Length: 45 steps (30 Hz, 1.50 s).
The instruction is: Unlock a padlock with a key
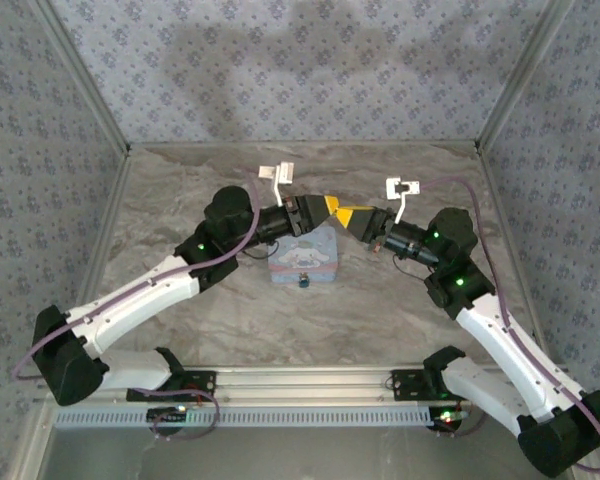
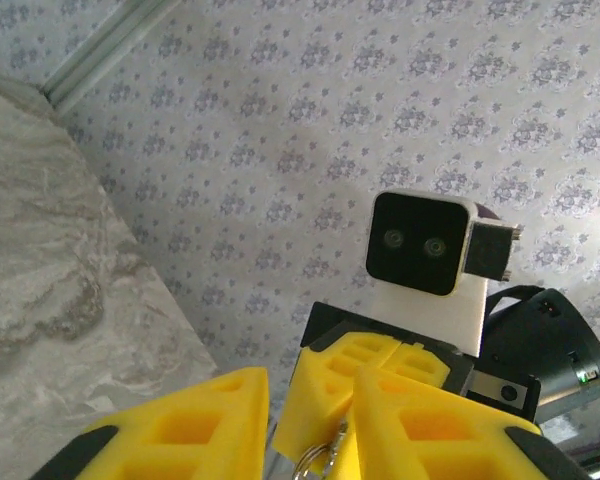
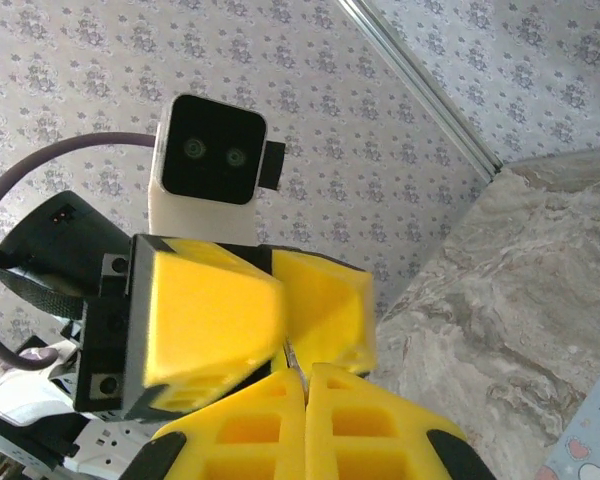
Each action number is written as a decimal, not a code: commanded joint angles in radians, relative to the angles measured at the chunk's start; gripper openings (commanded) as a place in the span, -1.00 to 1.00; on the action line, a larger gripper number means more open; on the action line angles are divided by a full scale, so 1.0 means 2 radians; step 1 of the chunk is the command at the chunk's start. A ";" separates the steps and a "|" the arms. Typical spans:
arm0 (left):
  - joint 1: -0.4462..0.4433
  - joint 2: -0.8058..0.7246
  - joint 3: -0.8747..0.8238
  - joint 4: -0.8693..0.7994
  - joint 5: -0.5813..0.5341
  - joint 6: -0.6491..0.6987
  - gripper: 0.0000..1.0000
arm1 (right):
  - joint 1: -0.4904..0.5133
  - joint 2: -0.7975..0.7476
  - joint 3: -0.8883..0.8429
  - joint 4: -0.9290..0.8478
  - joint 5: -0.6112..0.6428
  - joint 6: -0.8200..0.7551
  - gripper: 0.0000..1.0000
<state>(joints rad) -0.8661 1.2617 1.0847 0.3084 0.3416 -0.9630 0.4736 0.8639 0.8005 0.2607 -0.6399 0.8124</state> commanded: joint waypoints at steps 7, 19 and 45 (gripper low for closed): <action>-0.004 -0.001 0.018 0.007 0.010 0.010 -1.00 | -0.002 -0.011 0.013 -0.008 0.015 -0.014 -1.00; -0.005 0.002 0.038 -0.011 0.013 0.023 -1.00 | 0.022 0.003 0.023 -0.034 0.008 -0.039 -1.00; -0.037 -0.115 -0.234 -0.146 -0.156 0.045 0.96 | -0.070 0.142 0.074 -0.214 0.146 -0.208 -1.00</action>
<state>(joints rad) -0.9215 1.0275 0.6533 -0.0124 0.0856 -0.8749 0.3378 1.0988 0.9104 -0.1253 -0.4362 0.4816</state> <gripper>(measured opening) 0.977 0.060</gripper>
